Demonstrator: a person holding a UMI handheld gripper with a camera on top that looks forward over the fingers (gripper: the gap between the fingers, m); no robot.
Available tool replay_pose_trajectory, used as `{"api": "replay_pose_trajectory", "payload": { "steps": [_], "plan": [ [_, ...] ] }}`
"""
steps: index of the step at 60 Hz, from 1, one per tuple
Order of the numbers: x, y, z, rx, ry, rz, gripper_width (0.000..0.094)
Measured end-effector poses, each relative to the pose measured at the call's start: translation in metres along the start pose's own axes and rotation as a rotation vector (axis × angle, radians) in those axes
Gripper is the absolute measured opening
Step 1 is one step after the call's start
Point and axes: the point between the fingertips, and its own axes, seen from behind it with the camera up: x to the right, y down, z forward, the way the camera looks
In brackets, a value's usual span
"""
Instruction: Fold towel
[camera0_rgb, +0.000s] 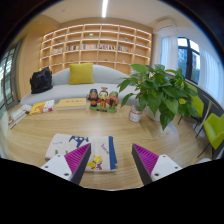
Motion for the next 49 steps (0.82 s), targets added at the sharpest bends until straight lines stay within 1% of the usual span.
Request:
{"api": "replay_pose_trajectory", "payload": {
  "steps": [5, 14, 29, 38, 49],
  "plan": [
    [-0.007, -0.006, -0.029, 0.021, -0.031, -0.021, 0.0855],
    [-0.029, -0.01, -0.089, 0.031, -0.083, -0.03, 0.0855],
    [-0.055, 0.003, -0.174, 0.051, -0.143, -0.035, 0.085],
    [-0.056, 0.01, -0.206, 0.062, -0.162, -0.045, 0.0852],
    [-0.047, 0.014, -0.212, 0.072, -0.148, -0.049, 0.085]
  ]
}}
